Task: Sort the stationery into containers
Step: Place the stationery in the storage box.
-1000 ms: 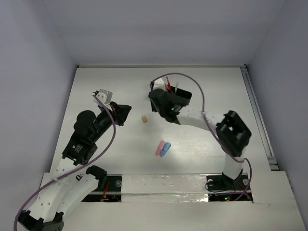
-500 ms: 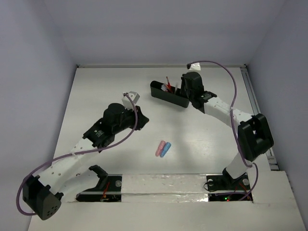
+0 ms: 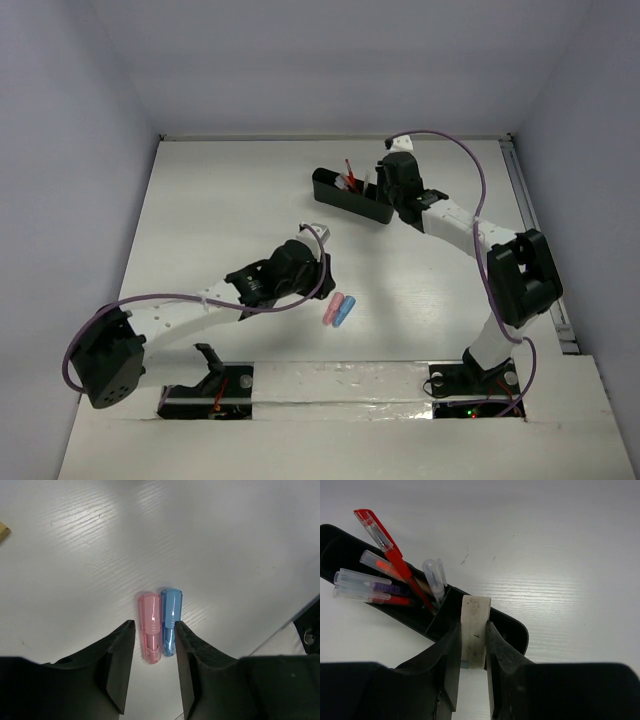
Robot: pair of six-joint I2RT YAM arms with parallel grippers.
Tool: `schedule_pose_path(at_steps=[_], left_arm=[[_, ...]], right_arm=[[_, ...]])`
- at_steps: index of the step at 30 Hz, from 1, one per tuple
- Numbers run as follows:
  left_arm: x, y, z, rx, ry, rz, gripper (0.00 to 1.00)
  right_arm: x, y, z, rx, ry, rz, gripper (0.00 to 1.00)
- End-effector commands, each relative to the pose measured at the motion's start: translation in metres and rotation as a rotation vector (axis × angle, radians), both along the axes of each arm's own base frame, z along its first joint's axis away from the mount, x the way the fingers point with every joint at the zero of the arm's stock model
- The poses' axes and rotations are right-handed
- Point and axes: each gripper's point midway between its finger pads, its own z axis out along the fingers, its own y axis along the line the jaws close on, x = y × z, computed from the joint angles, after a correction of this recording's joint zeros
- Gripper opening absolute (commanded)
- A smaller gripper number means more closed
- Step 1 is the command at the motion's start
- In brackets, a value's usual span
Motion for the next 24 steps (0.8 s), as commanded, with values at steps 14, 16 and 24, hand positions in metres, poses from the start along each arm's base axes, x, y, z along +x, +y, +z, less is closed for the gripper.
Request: schedule_pose_path(at_steps=[14,16,24], left_arm=[[0.007,-0.013,-0.044,0.097,0.0,-0.001,0.39],[0.008,-0.012,-0.047,0.11,-0.001,0.002,0.4],[0.009,-0.006,-0.058,0.161,0.01,0.013,0.4]], right_arm=[[0.003,-0.002,0.0,-0.009,-0.007,0.0,0.32],[0.003,-0.001,0.001,-0.005,-0.008,0.006,0.36],[0.003,-0.001,0.0,-0.007,-0.007,0.006,0.42]])
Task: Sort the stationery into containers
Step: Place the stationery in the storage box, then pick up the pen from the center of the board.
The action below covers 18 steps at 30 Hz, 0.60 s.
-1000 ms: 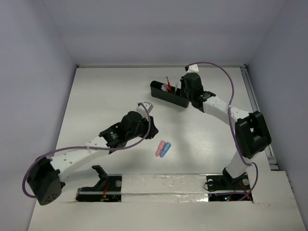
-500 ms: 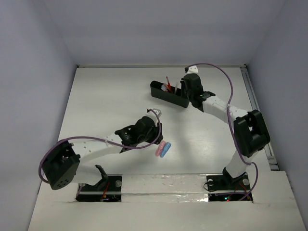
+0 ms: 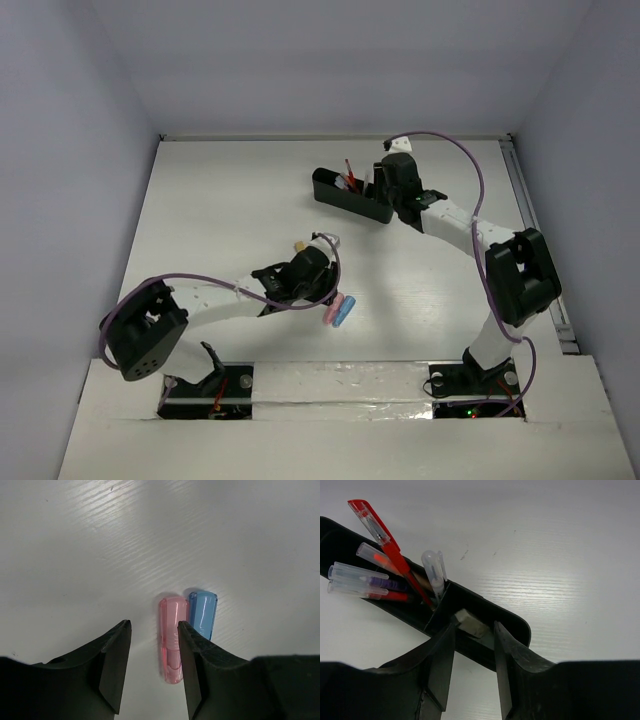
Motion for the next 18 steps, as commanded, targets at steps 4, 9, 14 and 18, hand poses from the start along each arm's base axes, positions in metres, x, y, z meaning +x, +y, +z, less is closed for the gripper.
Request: schedule_pose_path(at_steps=[4,9,14,18], left_arm=[[0.0,-0.002,0.0,0.014,-0.024,-0.016,0.39],[-0.002,-0.006,-0.002,0.014,-0.012,-0.041,0.38],[-0.006,-0.013,-0.003,0.002,-0.007,-0.076,0.35],[-0.013,-0.018,-0.003,-0.007,0.001,-0.114,0.34]], right_arm=[[0.001,-0.003,0.013,0.018,-0.043,-0.002,0.43],[-0.004,-0.004,0.025,0.035,-0.063,-0.002,0.42],[-0.005,-0.003,0.023,0.041,-0.057,0.004,0.42],[-0.005,-0.001,0.022,0.049,-0.052,0.007,0.42]])
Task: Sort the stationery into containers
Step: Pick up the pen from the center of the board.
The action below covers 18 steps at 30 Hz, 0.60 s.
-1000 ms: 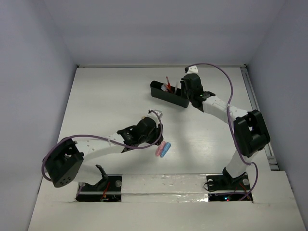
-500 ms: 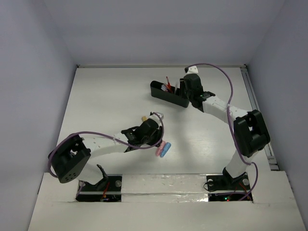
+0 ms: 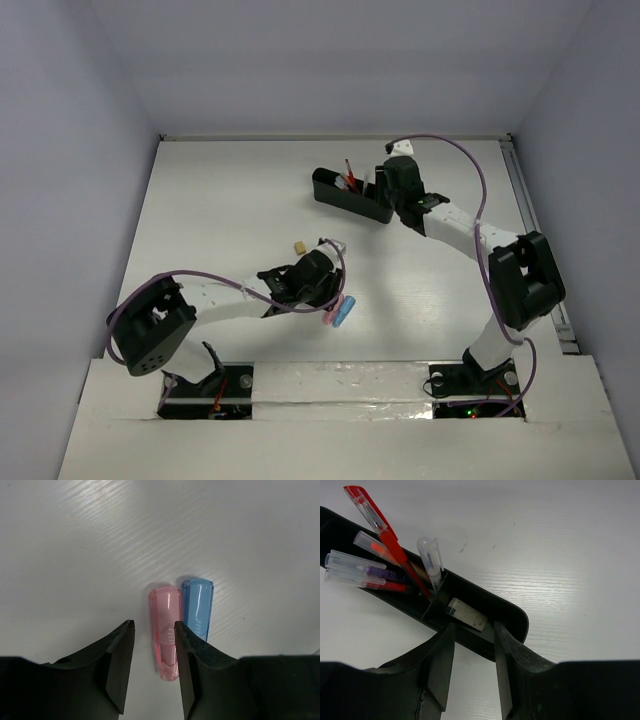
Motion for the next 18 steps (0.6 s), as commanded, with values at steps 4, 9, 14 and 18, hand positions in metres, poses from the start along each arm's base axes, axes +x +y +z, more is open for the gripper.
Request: schedule_pose_path(at_steps=[4,9,14,18], left_arm=[[-0.008,-0.017,0.008,-0.053,-0.011,-0.072,0.37],[-0.014,-0.018,-0.008,-0.02,0.025,-0.09,0.38],[-0.01,-0.01,-0.026,0.095,-0.01,-0.039,0.35],[-0.002,-0.008,-0.025,0.121,-0.042,-0.001,0.34]], right_arm=[[0.003,0.002,0.023,0.047,-0.056,0.007,0.42],[0.001,0.004,0.025,0.061,-0.056,0.017,0.42],[-0.003,0.006,0.03,0.079,-0.061,0.03,0.42],[-0.006,0.008,0.034,0.095,-0.064,0.042,0.42]])
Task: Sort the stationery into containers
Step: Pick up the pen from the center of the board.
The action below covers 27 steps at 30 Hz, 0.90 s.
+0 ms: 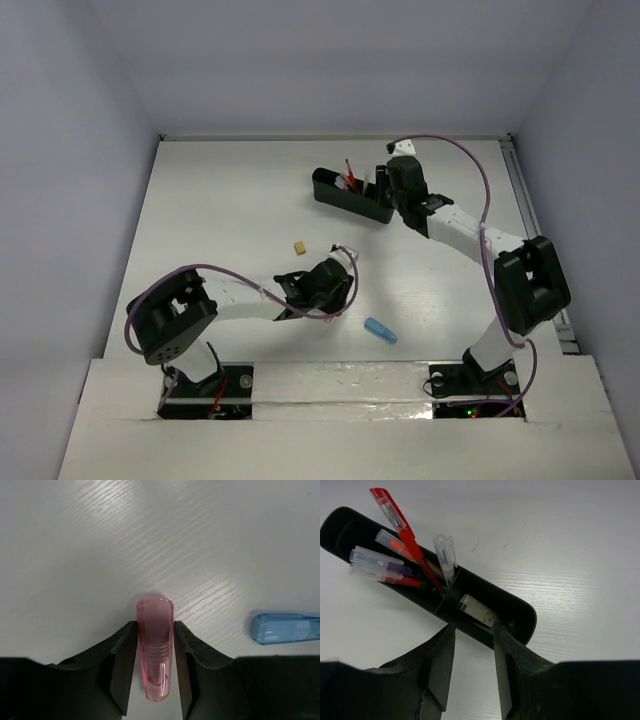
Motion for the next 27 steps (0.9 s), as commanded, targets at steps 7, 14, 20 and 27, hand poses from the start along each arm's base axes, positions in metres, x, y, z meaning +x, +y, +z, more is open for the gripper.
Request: schedule_pose_path(at_steps=[7,14,20,27], left_arm=[[0.023,0.011,0.009,0.073,-0.096,0.104,0.0],[0.085,-0.002,0.107,-0.056,-0.314,0.222,0.0],[0.167,0.014,0.205,-0.345,-0.445,0.375,0.0],[0.247,0.036,0.274,-0.457,-0.602,0.528,0.0]], right_arm=[[-0.011,0.017,0.034,0.127,-0.051,0.084,0.45],[-0.034,0.016,0.055,0.216,-0.068,0.097,0.11],[-0.076,0.017,0.06,0.315,-0.074,0.175,0.0],[-0.124,0.044,0.025,0.421,0.055,0.331,0.0]])
